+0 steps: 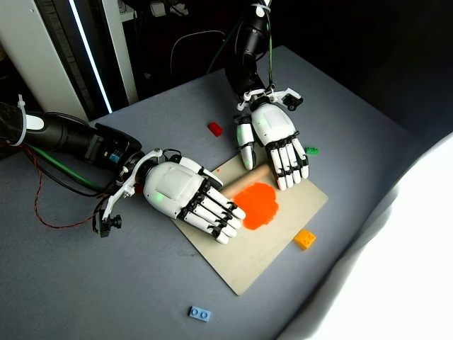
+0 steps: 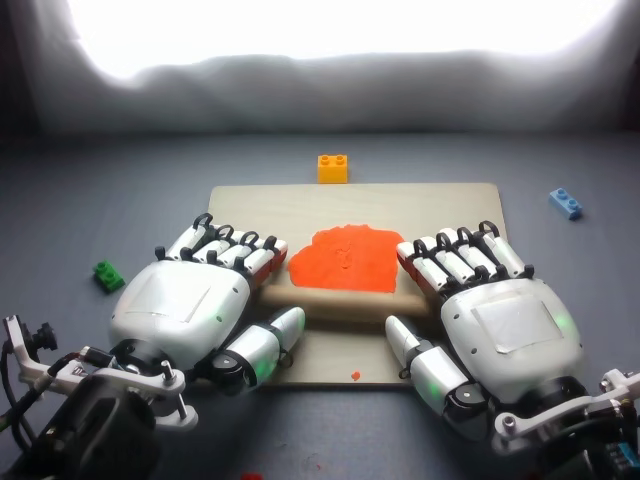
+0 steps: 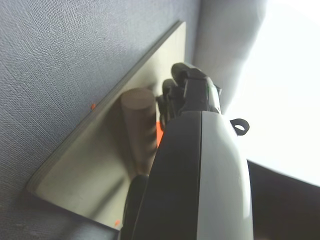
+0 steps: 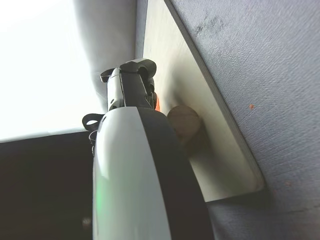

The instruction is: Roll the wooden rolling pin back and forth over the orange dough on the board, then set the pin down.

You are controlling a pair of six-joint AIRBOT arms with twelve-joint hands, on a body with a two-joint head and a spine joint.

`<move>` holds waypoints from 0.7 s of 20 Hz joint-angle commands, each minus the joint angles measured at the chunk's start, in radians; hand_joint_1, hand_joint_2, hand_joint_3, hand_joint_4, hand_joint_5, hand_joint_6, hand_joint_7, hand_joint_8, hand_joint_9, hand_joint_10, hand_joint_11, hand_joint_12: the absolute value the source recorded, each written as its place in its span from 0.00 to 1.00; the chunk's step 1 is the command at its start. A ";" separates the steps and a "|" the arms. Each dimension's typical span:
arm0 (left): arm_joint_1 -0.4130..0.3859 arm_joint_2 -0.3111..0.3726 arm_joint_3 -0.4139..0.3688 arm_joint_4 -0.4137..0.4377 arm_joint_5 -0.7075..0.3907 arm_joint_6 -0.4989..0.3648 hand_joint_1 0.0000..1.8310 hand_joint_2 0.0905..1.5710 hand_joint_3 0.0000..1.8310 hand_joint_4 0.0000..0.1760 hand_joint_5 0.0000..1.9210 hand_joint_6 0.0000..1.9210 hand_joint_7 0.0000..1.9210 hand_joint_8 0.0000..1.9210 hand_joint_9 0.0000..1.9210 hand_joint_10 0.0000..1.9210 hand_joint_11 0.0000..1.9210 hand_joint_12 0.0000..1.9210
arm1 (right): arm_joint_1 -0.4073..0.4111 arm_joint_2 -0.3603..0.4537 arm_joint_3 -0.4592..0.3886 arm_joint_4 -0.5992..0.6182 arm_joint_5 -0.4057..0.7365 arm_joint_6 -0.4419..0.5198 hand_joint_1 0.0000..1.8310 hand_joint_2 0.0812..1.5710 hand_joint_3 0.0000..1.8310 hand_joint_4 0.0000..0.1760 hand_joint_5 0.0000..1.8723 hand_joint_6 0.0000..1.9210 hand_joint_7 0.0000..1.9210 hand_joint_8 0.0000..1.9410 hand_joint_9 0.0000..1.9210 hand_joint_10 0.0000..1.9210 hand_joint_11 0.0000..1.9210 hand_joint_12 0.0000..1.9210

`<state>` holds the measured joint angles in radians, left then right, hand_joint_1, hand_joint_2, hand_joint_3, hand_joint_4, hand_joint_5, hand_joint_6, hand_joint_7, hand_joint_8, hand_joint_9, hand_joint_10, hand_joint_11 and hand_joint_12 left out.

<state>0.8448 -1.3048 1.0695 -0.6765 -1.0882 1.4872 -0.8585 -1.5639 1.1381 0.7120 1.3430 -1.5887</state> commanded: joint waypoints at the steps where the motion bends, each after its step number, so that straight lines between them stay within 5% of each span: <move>1: 0.000 0.013 -0.002 0.047 -0.105 -0.003 0.00 0.95 0.00 0.00 0.16 0.00 0.19 0.00 0.15 0.00 0.00 0.32 | -0.002 0.005 -0.003 -0.067 0.112 -0.003 0.00 0.98 0.00 0.00 0.18 0.00 0.19 0.00 0.15 0.00 0.00 0.40; 14: 0.014 0.050 -0.047 0.047 -0.105 -0.003 0.00 0.96 0.00 0.00 0.17 0.00 0.19 0.00 0.15 0.00 0.00 0.30 | -0.005 0.009 -0.009 -0.093 0.135 -0.011 0.00 0.98 0.00 0.00 0.18 0.00 0.18 0.00 0.15 0.00 0.00 0.38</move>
<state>0.8600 -1.2613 1.0172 -0.6750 -1.0889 1.4868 -0.8654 -1.5597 1.1301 0.6693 1.3724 -1.5963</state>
